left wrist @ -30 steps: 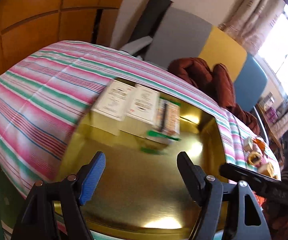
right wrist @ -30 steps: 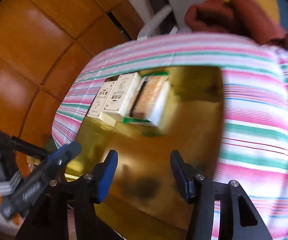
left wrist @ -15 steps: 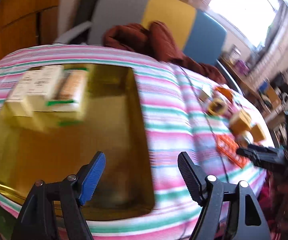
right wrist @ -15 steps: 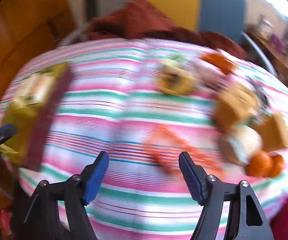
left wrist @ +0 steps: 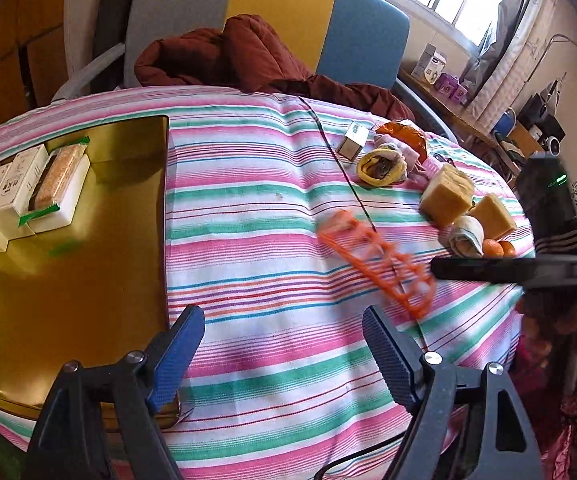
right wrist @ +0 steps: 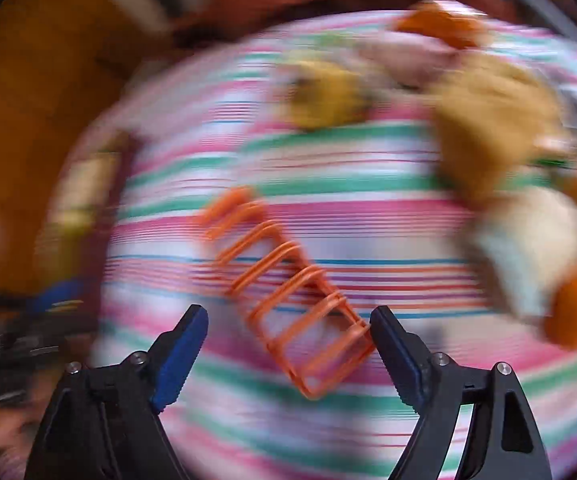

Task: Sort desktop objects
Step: 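Grasp the orange rack with the left tool while the right grasps the rolled towel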

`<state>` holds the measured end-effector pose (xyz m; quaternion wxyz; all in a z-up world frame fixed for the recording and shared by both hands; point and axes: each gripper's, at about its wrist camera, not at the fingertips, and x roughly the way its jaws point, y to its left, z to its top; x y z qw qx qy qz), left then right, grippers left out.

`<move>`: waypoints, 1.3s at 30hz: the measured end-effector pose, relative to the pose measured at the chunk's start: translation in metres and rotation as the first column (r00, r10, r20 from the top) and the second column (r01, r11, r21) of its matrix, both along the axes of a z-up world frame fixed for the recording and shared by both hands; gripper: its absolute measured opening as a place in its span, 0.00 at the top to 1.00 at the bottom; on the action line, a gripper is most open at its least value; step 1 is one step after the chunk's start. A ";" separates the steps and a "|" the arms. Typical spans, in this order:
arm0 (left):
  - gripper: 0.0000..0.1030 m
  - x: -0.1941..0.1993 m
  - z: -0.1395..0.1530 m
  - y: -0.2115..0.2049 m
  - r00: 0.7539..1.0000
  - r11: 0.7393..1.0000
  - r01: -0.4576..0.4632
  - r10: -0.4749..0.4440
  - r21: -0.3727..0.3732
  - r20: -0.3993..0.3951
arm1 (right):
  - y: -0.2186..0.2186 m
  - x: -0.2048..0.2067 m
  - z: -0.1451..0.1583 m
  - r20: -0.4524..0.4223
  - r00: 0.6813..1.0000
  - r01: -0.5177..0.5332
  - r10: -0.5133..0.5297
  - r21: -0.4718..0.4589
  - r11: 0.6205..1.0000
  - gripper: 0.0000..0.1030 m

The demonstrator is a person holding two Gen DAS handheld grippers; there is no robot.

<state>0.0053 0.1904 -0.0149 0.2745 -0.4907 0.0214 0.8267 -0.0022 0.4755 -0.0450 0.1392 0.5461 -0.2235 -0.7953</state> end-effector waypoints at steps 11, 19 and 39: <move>0.20 -0.012 -0.014 0.039 0.998 0.998 0.050 -0.048 -0.046 0.037 | 0.072 0.010 0.044 -0.223 0.917 0.397 -0.331 0.417 0.818 0.19; 0.20 -0.026 -0.028 0.084 0.993 0.994 0.091 -0.086 -0.066 0.079 | 0.085 -0.004 0.002 -0.020 0.951 0.272 -0.309 0.533 0.801 0.21; 0.21 -0.044 -0.060 0.108 0.987 0.962 0.159 -0.157 -0.224 0.027 | 0.069 0.007 0.007 -0.028 0.978 0.205 -0.209 0.358 0.911 0.37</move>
